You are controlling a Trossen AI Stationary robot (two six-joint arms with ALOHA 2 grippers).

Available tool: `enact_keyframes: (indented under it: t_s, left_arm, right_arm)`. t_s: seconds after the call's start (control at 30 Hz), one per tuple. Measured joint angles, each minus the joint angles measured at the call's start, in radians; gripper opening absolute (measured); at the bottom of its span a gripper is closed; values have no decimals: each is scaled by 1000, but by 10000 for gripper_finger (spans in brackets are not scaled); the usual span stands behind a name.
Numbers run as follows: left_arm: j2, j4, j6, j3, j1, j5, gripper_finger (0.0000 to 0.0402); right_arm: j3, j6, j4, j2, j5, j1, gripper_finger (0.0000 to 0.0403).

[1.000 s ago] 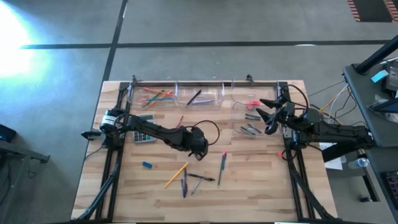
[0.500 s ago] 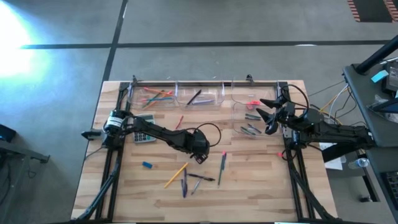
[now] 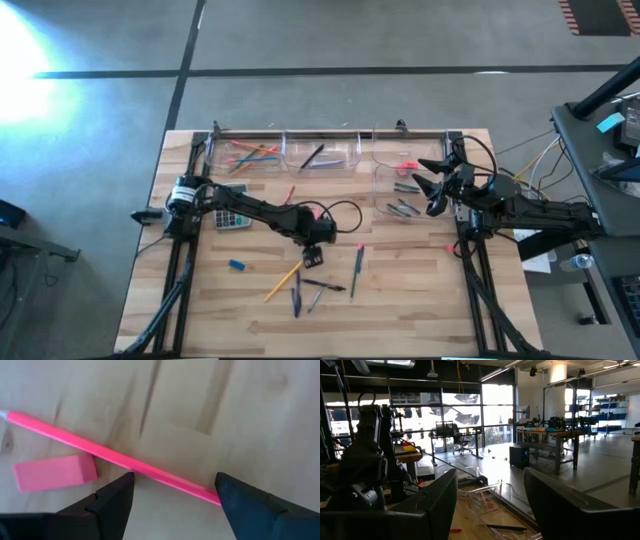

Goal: Sort crayons/erasers/pens/pencils in bins
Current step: Put the pink pencil into the top left transparent bin

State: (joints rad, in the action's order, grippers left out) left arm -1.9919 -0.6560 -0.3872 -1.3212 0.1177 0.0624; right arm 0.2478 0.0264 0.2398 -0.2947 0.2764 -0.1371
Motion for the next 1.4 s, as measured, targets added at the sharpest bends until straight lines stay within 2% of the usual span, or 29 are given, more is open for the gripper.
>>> enact_keyframes:
  t_s: [0.27,0.63,0.7,0.87,1.0,1.23,1.4]
  left_arm:
    - [12,-27,263,3,5,-43,267]
    - [31,-97,443,6,19,-69,267]
    - [43,-105,403,6,18,-65,267]
    - [102,-89,100,-34,-15,-11,267]
    - [115,-16,-56,-32,-24,1,267]
    - [76,3,-162,-30,-32,23,267]
    - [60,-57,-182,-38,-59,13,267]
  right_arm:
    - [0,0,-1,0,0,0,219]
    - [1,0,-2,0,0,0,219]
    - [1,0,-3,0,0,0,219]
    - [1,0,-3,0,0,0,219]
    - [1,-1,-1,0,0,0,219]
    - [1,-6,-2,-1,0,0,219]
    - [1,-6,-2,-1,0,0,219]
